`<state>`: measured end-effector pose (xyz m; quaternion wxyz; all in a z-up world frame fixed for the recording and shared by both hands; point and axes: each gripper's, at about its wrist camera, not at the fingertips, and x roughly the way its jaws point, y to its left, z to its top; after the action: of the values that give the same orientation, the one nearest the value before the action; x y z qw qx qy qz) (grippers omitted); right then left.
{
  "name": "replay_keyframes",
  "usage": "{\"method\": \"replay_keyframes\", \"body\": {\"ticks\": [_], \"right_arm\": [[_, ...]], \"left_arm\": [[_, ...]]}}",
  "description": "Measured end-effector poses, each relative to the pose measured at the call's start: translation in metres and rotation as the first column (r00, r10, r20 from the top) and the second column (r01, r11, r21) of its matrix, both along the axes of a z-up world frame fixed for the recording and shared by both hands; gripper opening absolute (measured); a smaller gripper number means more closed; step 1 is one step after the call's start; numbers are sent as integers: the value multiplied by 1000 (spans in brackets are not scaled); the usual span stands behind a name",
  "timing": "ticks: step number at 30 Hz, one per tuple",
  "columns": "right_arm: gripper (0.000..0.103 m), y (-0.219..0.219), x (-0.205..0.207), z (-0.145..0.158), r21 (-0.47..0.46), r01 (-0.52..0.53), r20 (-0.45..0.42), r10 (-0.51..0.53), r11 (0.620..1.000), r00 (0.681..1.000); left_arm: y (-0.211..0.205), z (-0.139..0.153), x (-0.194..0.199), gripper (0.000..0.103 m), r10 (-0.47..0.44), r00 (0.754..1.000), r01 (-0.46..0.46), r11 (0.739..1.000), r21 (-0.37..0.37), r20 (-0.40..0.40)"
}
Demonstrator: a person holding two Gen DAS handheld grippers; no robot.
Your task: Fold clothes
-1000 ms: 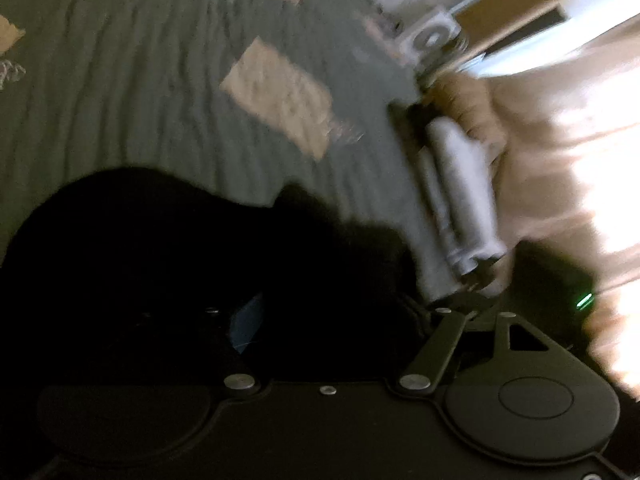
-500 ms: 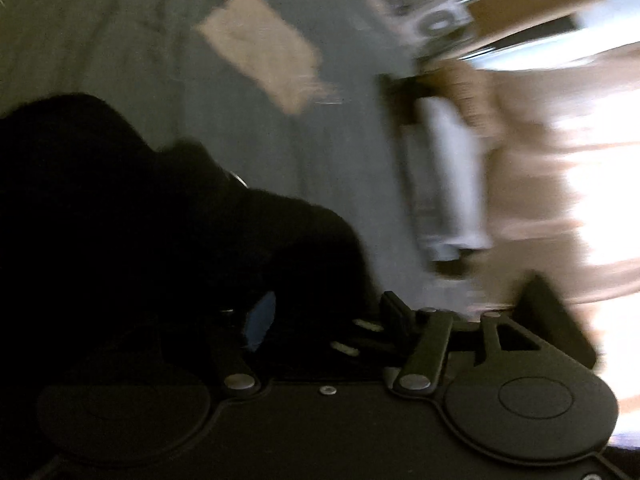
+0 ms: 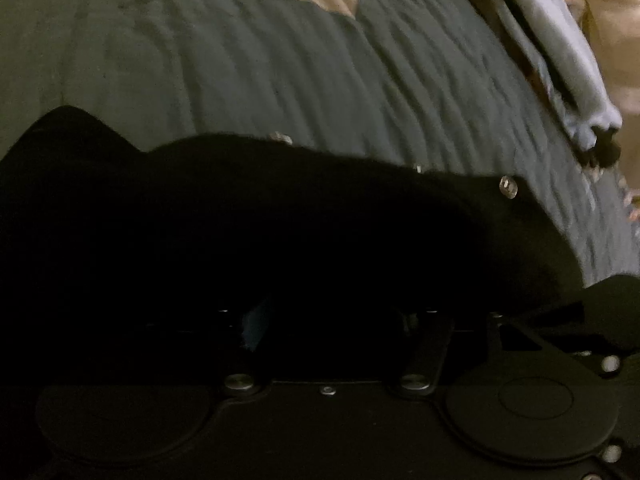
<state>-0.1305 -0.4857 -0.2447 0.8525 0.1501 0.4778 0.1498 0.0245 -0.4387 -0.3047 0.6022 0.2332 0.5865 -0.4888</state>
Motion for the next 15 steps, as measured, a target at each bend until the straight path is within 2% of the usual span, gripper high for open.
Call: {"method": "replay_keyframes", "body": {"ticks": [1, 4, 8, 10, 11, 15], "right_arm": [[15, 0, -1, 0, -2, -3, -1, 3, 1000, 1000], [16, -5, -4, 2, 6, -1, -7, 1, 1000, 1000], [21, -25, -14, 18, 45, 39, 6, -39, 998, 999], [32, -38, -21, 29, 72, 64, 13, -65, 995, 998], [40, -45, -25, 34, 86, 76, 16, -78, 993, 997], [53, -78, -33, 59, 159, 165, 63, -177, 973, 982]], "left_arm": [[0, -1, -2, 29, -5, 1000, 5, 1000, -7, -10], [4, 2, 3, 15, 22, 998, -25, 998, -54, -61], [20, 11, 18, 10, 87, 984, -109, 985, -136, -157], [28, 18, 24, 9, 99, 977, -133, 976, -175, -191], [31, 22, 25, 9, 98, 973, -138, 972, -190, -207], [40, 38, 20, 9, 73, 969, -134, 957, -257, -234]]}}
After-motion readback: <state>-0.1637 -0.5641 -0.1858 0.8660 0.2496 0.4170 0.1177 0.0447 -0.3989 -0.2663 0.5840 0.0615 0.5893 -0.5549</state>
